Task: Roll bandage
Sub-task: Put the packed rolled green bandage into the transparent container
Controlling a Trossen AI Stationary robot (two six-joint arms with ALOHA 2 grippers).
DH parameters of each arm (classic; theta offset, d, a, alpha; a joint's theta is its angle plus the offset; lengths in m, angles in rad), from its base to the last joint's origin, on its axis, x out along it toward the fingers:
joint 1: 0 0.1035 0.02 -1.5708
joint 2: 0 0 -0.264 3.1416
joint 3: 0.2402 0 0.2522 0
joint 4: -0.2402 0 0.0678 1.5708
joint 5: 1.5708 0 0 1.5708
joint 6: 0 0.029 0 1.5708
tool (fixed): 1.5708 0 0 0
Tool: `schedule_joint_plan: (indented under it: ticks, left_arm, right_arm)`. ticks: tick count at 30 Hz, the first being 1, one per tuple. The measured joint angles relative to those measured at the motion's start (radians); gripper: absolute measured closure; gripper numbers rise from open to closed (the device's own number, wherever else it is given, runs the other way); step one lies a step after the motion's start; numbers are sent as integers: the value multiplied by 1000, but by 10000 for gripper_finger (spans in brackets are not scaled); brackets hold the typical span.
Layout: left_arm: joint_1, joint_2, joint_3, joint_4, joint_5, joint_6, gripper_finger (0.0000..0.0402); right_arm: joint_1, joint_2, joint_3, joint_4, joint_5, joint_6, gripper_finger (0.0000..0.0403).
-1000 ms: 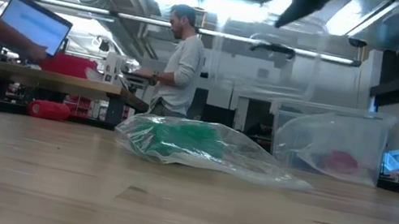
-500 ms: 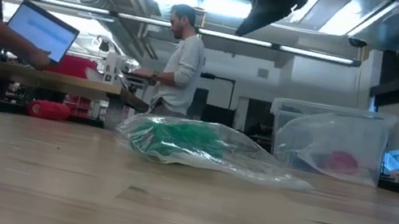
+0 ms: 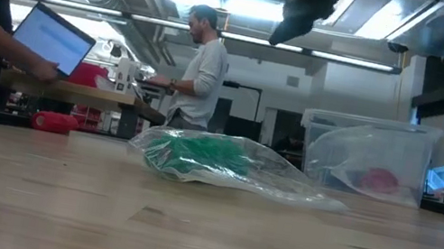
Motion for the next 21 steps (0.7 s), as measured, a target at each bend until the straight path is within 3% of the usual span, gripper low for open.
schedule_joint_plan:
  ticks: [3, 7, 11, 18, 21]
  left_arm:
    - [-1, 0, -41, 31, 5, -29, 302]
    - [-2, 27, -98, 109, 18, -40, 302]
    - [0, 112, -131, 192, 46, -41, 302]
    - [-1, 298, -134, 302, 73, -65, 302]
    - [0, 356, -134, 374, 82, -63, 302]
  right_arm:
    - [39, 0, 0, -57, -114, 64, 213]
    - [148, -1, -56, 10, -121, 95, 202]
    - [264, 0, -174, 196, -65, 83, 201]
    - [381, 0, -369, 463, 150, 61, 201]
    - [398, 0, -409, 511, 146, 159, 200]
